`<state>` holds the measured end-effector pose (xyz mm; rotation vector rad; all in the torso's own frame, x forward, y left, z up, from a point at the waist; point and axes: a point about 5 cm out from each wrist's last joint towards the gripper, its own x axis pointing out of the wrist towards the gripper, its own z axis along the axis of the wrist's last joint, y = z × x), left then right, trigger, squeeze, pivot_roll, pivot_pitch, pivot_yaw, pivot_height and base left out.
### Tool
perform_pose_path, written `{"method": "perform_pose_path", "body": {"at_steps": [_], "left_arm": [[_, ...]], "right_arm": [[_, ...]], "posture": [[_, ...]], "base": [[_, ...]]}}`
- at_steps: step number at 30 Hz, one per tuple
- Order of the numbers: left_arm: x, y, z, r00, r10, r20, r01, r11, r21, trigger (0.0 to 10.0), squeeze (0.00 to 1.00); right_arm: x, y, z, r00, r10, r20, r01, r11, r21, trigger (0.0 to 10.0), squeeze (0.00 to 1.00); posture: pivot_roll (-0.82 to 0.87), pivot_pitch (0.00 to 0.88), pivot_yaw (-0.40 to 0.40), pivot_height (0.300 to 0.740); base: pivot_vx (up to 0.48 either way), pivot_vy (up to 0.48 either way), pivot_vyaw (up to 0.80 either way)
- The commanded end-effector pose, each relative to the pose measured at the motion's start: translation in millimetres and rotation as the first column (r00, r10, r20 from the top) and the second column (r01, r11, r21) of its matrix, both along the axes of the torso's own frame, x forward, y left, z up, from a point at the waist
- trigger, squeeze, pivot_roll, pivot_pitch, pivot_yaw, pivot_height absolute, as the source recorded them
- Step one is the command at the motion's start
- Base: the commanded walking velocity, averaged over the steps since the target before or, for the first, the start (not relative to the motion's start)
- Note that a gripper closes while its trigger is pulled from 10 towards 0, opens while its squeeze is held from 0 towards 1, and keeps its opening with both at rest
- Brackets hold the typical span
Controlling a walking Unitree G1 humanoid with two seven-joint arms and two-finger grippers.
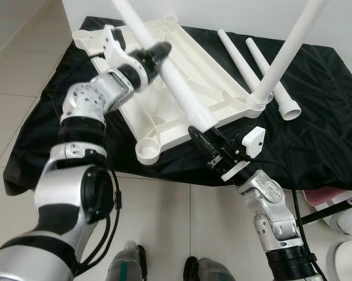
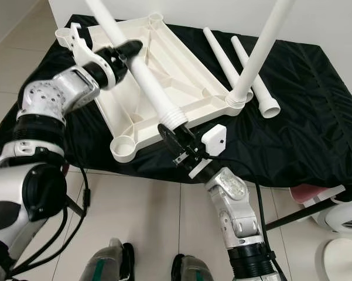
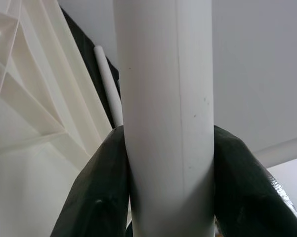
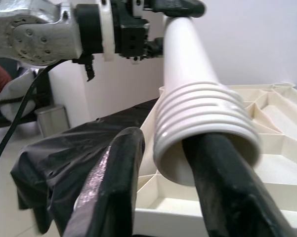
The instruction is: Building children table
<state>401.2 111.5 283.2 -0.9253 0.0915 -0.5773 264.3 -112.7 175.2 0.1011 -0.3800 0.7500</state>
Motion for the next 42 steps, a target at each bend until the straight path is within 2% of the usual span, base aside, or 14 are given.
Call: {"method": "perform_pose_path", "body": {"at_steps": [1,8,9,11,12,13,14,20,21,30,31,34,35,42], "left_arm": [[1.7,0.3,-3.8,1.000,0.006,-0.023,-0.006,1.000,0.005,0.0,0.00],[4.7,7.3,-6.9,0.998,0.026,-0.049,-0.027,0.999,-0.020,0.0,0.00],[5.0,8.0,-6.6,0.998,0.026,-0.051,-0.027,0.999,-0.022,3.2,0.00],[5.0,8.0,-6.6,0.998,0.026,-0.051,-0.027,0.999,-0.022,3.2,0.00],[5.9,10.0,-4.8,0.998,0.030,-0.052,-0.032,0.999,-0.033,10.0,0.00],[5.9,10.0,-4.8,0.998,0.030,-0.052,-0.032,0.999,-0.033,10.0,0.00],[9.0,18.6,1.6,0.997,0.056,-0.059,-0.061,0.995,-0.082,10.0,0.00],[10.8,24.9,7.3,0.996,0.077,-0.052,-0.083,0.991,-0.108,10.0,0.00],[11.1,25.5,8.3,0.996,0.079,-0.048,-0.084,0.990,-0.113,0.0,0.00],[11.7,27.4,12.0,0.996,0.084,-0.037,-0.088,0.987,-0.133,0.0,0.00],[11.8,28.3,14.0,0.996,0.087,-0.020,-0.088,0.990,-0.112,10.0,0.00],[10.9,29.4,18.2,0.995,0.092,0.026,-0.089,0.993,-0.078,10.0,0.00],[7.4,26.4,26.3,0.986,0.087,0.140,-0.093,0.995,0.039,10.0,0.00],[-2.7,12.9,40.2,0.950,0.056,0.306,-0.115,0.978,0.177,10.0,0.00]], "right_arm": [[-2.6,-2.2,1.9,1.000,0.003,0.007,-0.003,1.000,0.005,10.0,1.00],[-5.7,-3.5,5.3,1.000,-0.013,0.026,0.013,1.000,0.020,10.0,1.00],[-6.2,-4.2,6.6,0.999,-0.024,0.033,0.023,0.999,0.027,10.0,1.00],[-6.2,-4.2,6.6,0.999,-0.024,0.033,0.023,0.999,0.027,10.0,1.00],[-7.5,-5.8,7.4,0.999,-0.033,0.030,0.032,0.999,0.037,10.0,1.00],[-7.5,-5.8,7.4,0.999,-0.033,0.030,0.032,0.999,0.037,10.0,1.00],[-11.4,-10.6,3.5,0.999,-0.047,0.006,0.047,0.999,0.020,10.0,0.00],[-13.0,-15.7,-1.2,0.998,-0.067,-0.015,0.067,0.998,-0.009,10.0,0.00],[-12.8,-16.4,-2.1,0.997,-0.070,-0.020,0.069,0.998,-0.013,10.0,0.00],[-11.9,-16.7,-5.4,0.996,-0.083,-0.027,0.082,0.996,-0.023,10.0,0.00],[-11.2,-18.8,-6.7,0.994,-0.099,-0.039,0.098,0.995,-0.021,10.0,0.00],[-9.0,-23.8,-5.6,0.990,-0.132,-0.045,0.131,0.991,-0.013,10.0,0.00],[-2.9,-36.8,2.6,0.980,-0.196,-0.042,0.197,0.980,0.013,10.0,0.00],[8.8,-51.5,26.2,0.966,-0.256,-0.019,0.257,0.965,0.054,10.0,0.00]], "posture": [[0.04,0.095,-0.030,0.740],[0.04,0.103,-0.026,0.740],[0.04,0.103,-0.026,0.740],[0.04,0.103,-0.026,0.740],[0.03,0.104,-0.024,0.740],[0.03,0.104,-0.024,0.740],[0.03,0.106,-0.021,0.740],[0.03,0.107,-0.020,0.740],[0.03,0.108,-0.020,0.740],[0.03,0.110,-0.022,0.740],[0.03,0.109,-0.024,0.740],[0.03,0.108,-0.025,0.740],[0.03,0.107,-0.027,0.740],[0.03,0.103,-0.029,0.740]], "base": [[0.000,0.000,0.00],[0.000,0.000,0.00],[0.000,0.000,0.00],[0.000,0.000,0.00],[0.000,0.000,0.00],[0.000,0.000,0.00],[0.000,0.000,0.00],[0.000,0.000,0.00],[0.000,0.000,0.00],[0.000,0.000,0.00],[0.000,0.000,0.00],[0.000,0.000,0.00],[0.000,0.000,0.00],[0.000,0.000,0.00]]}}
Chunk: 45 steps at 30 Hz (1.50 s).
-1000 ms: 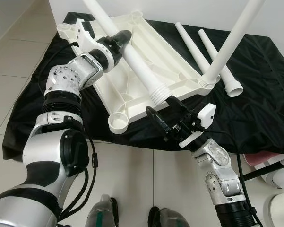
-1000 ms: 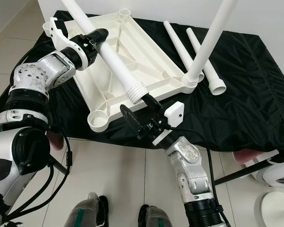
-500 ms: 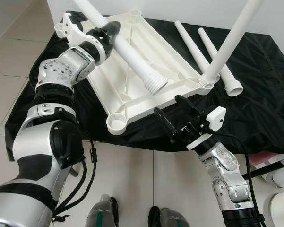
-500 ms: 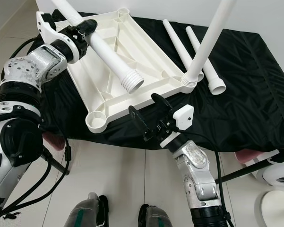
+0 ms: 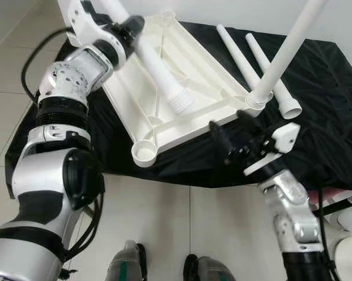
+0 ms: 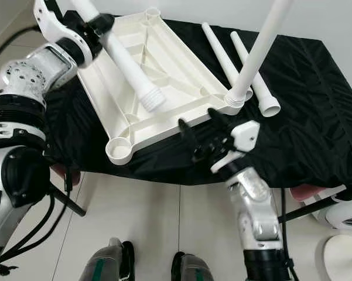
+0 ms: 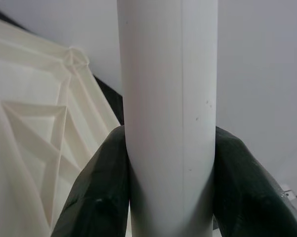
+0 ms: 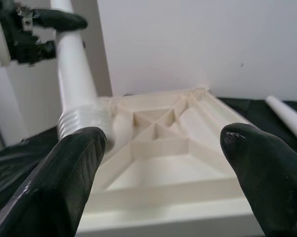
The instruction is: Building children table
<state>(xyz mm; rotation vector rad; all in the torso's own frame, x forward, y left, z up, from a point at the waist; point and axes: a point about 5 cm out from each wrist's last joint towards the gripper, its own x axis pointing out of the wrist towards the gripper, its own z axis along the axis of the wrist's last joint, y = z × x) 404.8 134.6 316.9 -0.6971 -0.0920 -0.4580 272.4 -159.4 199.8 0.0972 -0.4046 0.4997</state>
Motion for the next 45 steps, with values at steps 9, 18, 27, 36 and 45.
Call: {"method": "perform_pose_path", "body": {"at_steps": [9,18,27,36,45], "left_arm": [[-26.0,-39.4,19.3,0.942,-0.153,0.298,0.068,0.959,0.277,10.0,0.00],[-54.5,-76.1,28.7,0.858,-0.216,0.466,-0.024,0.890,0.456,10.0,0.00],[-74.8,-99.0,29.8,0.789,-0.262,0.555,-0.081,0.852,0.517,10.0,0.00],[-85.3,-110.1,25.2,0.770,-0.282,0.573,-0.087,0.842,0.532,10.0,0.00],[-90.2,-118.1,22.7,0.761,-0.308,0.572,-0.059,0.844,0.533,10.0,0.00]], "right_arm": [[13.2,0.6,26.5,1.000,0.025,-0.014,-0.026,0.999,-0.029,10.0,0.00],[25.1,21.1,42.3,0.989,0.150,-0.010,-0.149,0.977,-0.150,10.0,0.00],[45.6,36.0,55.6,0.978,0.206,-0.030,-0.207,0.946,-0.251,10.0,0.00],[58.6,42.9,60.3,0.981,0.192,-0.036,-0.194,0.943,-0.269,10.0,0.00],[72.6,47.8,56.1,0.985,0.165,-0.046,-0.172,0.948,-0.267,10.0,0.00]], "posture": [[0.04,0.093,-0.045,0.740],[0.06,0.092,-0.068,0.740],[0.07,0.090,-0.094,0.740],[0.07,0.094,-0.090,0.740],[0.07,0.104,-0.083,0.740]], "base": [[0.000,0.000,0.00],[0.000,0.000,0.00],[0.000,0.000,0.00],[0.000,0.000,0.00],[0.000,0.000,0.00]]}}
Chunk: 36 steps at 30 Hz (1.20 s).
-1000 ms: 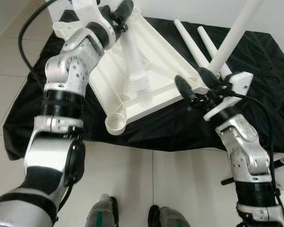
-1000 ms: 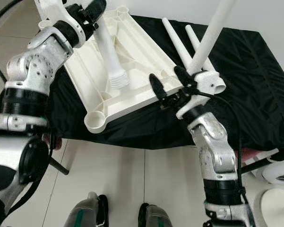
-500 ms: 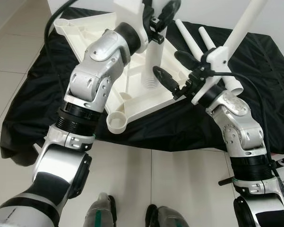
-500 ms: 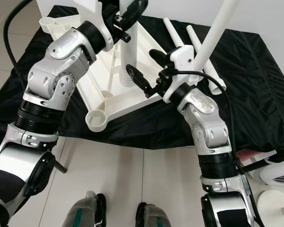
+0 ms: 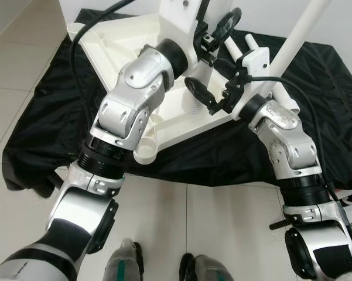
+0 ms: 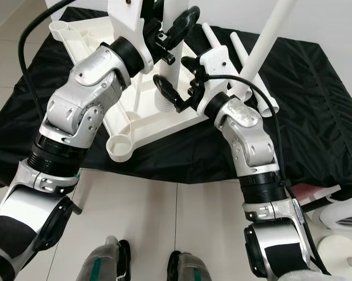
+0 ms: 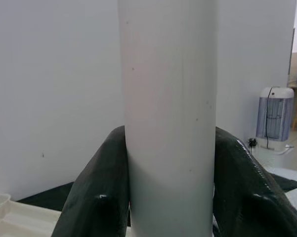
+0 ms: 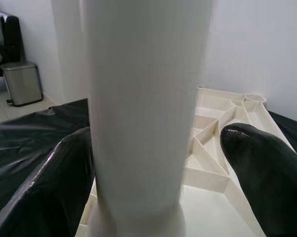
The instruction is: Building children table
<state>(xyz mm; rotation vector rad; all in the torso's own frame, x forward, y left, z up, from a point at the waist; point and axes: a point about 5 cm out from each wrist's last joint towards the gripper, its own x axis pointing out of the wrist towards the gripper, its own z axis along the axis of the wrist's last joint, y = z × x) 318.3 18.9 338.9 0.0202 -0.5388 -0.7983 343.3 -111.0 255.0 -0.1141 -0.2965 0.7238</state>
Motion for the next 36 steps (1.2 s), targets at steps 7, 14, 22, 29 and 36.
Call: {"method": "perform_pose_path", "body": {"at_steps": [7,14,22,29,36], "left_arm": [[-4.3,-4.0,-0.7,1.000,-0.014,0.016,0.014,1.000,0.008,10.0,0.00],[-4.6,-5.9,-2.1,1.000,-0.016,0.015,0.016,1.000,0.013,10.0,0.00],[-5.2,-8.4,-5.5,1.000,-0.021,0.011,0.021,1.000,0.021,10.0,0.00],[-5.8,-9.7,-7.8,1.000,-0.026,0.009,0.025,0.999,0.025,10.0,0.00],[-6.1,-10.1,-7.6,1.000,-0.025,0.010,0.024,0.999,0.027,10.0,0.00]], "right_arm": [[6.4,5.1,-1.8,1.000,-0.003,0.001,0.003,1.000,-0.007,9.8,0.00],[6.9,12.8,2.4,1.000,0.013,0.027,-0.013,1.000,0.002,4.9,0.00],[7.1,15.6,7.1,0.998,0.022,0.053,-0.022,1.000,0.008,10.0,0.00],[7.3,14.8,6.4,0.998,0.018,0.058,-0.019,1.000,0.008,0.0,0.00],[7.5,14.0,4.3,0.999,0.014,0.046,-0.014,1.000,0.018,0.0,0.00]], "posture": [[0.07,0.102,-0.084,0.740],[0.07,0.103,-0.083,0.740],[0.06,0.102,-0.081,0.740],[0.06,0.094,-0.079,0.740],[0.06,0.093,-0.079,0.740]], "base": [[0.000,0.000,0.00],[0.000,0.000,0.00],[0.000,0.000,0.00],[0.000,0.000,0.00],[0.000,0.000,0.00]]}}
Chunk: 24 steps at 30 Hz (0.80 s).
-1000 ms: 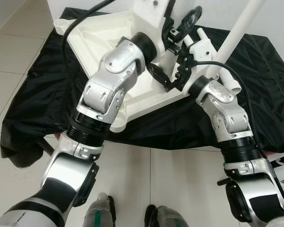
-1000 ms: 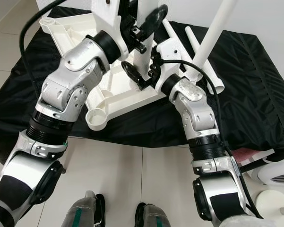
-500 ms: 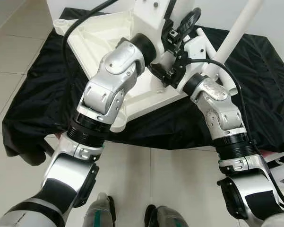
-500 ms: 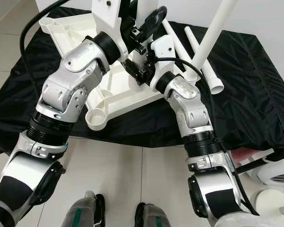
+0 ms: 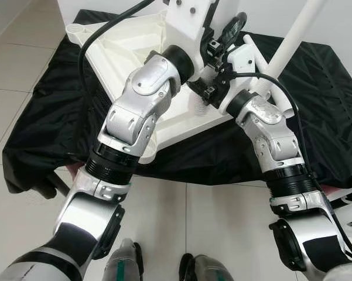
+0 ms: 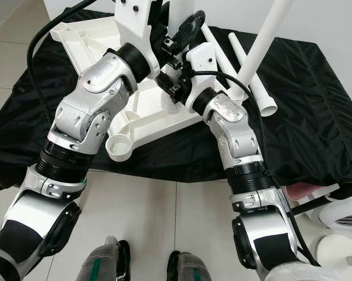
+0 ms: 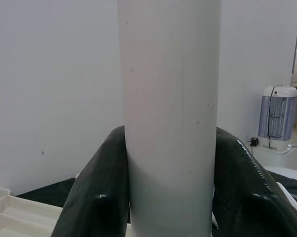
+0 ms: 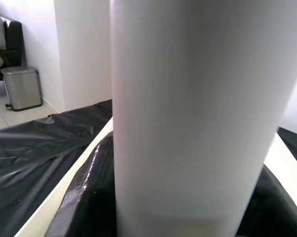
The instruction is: Building children table
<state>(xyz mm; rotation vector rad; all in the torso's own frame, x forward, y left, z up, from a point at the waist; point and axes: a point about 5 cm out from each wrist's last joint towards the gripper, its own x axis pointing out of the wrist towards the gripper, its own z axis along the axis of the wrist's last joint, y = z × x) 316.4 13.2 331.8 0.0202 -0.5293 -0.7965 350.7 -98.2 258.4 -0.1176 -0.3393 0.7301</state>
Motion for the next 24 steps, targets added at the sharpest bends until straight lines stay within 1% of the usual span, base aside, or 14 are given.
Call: {"method": "perform_pose_path", "body": {"at_steps": [1,7,8,12,13,16,19,22,24], "left_arm": [[-4.2,-4.4,-0.5,0.999,-0.027,0.019,0.027,0.999,0.024,10.0,0.00],[-5.2,-6.3,-1.1,0.999,-0.041,0.014,0.041,0.999,0.034,10.0,0.00],[-5.4,-6.5,-1.7,0.998,-0.057,-0.004,0.058,0.998,0.022,10.0,1.00],[-5.7,-6.7,-2.6,0.996,-0.079,-0.030,0.079,0.997,0.002,10.0,1.00],[-6.3,-5.5,-1.5,0.996,-0.085,-0.030,0.085,0.996,-0.005,10.0,1.00],[-7.9,-2.3,0.0,0.994,-0.100,-0.033,0.099,0.995,-0.008,10.0,1.00],[-11.3,0.0,-1.4,0.992,-0.119,-0.043,0.119,0.993,0.009,10.0,1.00],[-12.2,0.2,-1.8,0.991,-0.124,-0.046,0.124,0.992,0.013,10.0,1.00],[-15.6,1.1,-2.2,0.989,-0.137,-0.048,0.138,0.990,0.022,10.0,1.00]], "right_arm": [[0.2,1.2,0.9,1.000,0.005,0.006,-0.005,1.000,0.008,0.0,0.00],[1.2,0.5,-1.5,1.000,-0.015,-0.006,0.016,1.000,0.016,0.0,0.00],[1.4,0.1,-1.4,1.000,-0.024,-0.004,0.024,1.000,0.018,0.0,0.00],[1.6,-0.4,-1.4,0.999,-0.034,-0.001,0.034,0.999,0.019,0.0,0.00],[1.9,-1.2,-2.2,0.999,-0.042,0.000,0.042,0.999,0.019,10.0,0.00],[2.3,-3.3,-5.2,0.998,-0.061,-0.001,0.061,0.998,0.024,10.0,0.00],[2.7,-5.4,-8.3,0.996,-0.090,-0.008,0.090,0.995,0.044,10.0,0.00],[2.7,-5.6,-8.7,0.996,-0.094,-0.008,0.094,0.994,0.049,10.0,0.00],[3.0,-6.6,-9.8,0.994,-0.112,-0.008,0.112,0.992,0.062,10.0,0.00]], "posture": [[0.06,0.093,-0.079,0.740],[0.07,0.095,-0.077,0.740],[0.07,0.098,-0.077,0.740],[0.07,0.099,-0.076,0.740],[0.07,0.102,-0.076,0.740],[0.08,0.104,-0.076,0.740],[0.09,0.106,-0.076,0.740],[0.09,0.106,-0.076,0.740],[0.09,0.109,-0.077,0.740]], "base": [[0.000,0.000,0.00],[0.000,0.000,0.00],[0.000,0.000,0.00],[0.000,0.000,0.00],[0.000,0.000,0.00],[0.000,0.000,0.00],[0.000,0.000,0.00],[0.000,0.000,0.00],[0.000,0.000,0.00]]}}
